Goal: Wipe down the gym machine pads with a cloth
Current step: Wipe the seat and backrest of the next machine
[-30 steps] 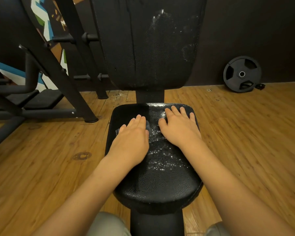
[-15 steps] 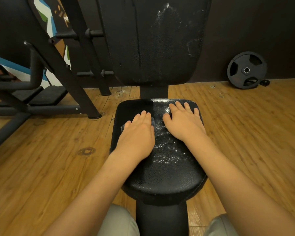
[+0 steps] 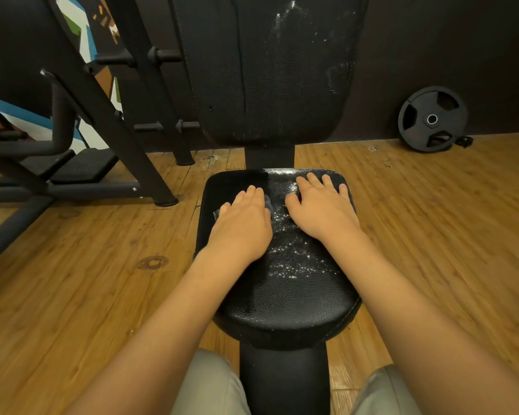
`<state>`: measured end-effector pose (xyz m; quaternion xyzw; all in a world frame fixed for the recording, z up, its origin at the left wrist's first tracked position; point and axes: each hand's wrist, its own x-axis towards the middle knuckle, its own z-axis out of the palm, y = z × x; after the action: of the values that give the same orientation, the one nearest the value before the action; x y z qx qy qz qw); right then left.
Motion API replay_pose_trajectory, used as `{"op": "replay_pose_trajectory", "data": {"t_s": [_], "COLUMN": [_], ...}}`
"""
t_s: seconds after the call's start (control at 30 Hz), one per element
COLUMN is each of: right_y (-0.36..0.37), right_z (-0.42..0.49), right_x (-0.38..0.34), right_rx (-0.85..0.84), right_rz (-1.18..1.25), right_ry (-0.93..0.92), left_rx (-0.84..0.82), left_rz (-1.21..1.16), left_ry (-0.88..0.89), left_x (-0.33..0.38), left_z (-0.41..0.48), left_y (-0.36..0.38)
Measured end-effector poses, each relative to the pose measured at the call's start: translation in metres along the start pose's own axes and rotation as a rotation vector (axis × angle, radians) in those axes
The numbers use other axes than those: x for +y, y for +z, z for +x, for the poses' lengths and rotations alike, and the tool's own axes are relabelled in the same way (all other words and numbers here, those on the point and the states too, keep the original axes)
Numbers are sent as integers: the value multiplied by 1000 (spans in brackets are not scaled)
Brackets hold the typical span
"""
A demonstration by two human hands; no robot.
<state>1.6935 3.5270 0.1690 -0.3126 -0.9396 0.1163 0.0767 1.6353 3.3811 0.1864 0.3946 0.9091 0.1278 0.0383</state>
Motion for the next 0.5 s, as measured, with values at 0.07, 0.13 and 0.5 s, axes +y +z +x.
{"op": "replay_pose_trajectory", "data": {"t_s": [0.07, 0.13, 0.5], "right_y": [0, 0, 1], "right_z": [0, 0, 1], "right_x": [0, -1, 0], "right_rx": [1, 5, 3], "right_rz": [0, -2, -11], "right_ry": [1, 3, -2], "left_rx": [-15, -3, -19], "left_rz": [-13, -28, -34], "left_ry": [-10, 0, -37], "left_x": [2, 1, 4], "left_z": [6, 1, -6], "left_y": [-4, -3, -7]}}
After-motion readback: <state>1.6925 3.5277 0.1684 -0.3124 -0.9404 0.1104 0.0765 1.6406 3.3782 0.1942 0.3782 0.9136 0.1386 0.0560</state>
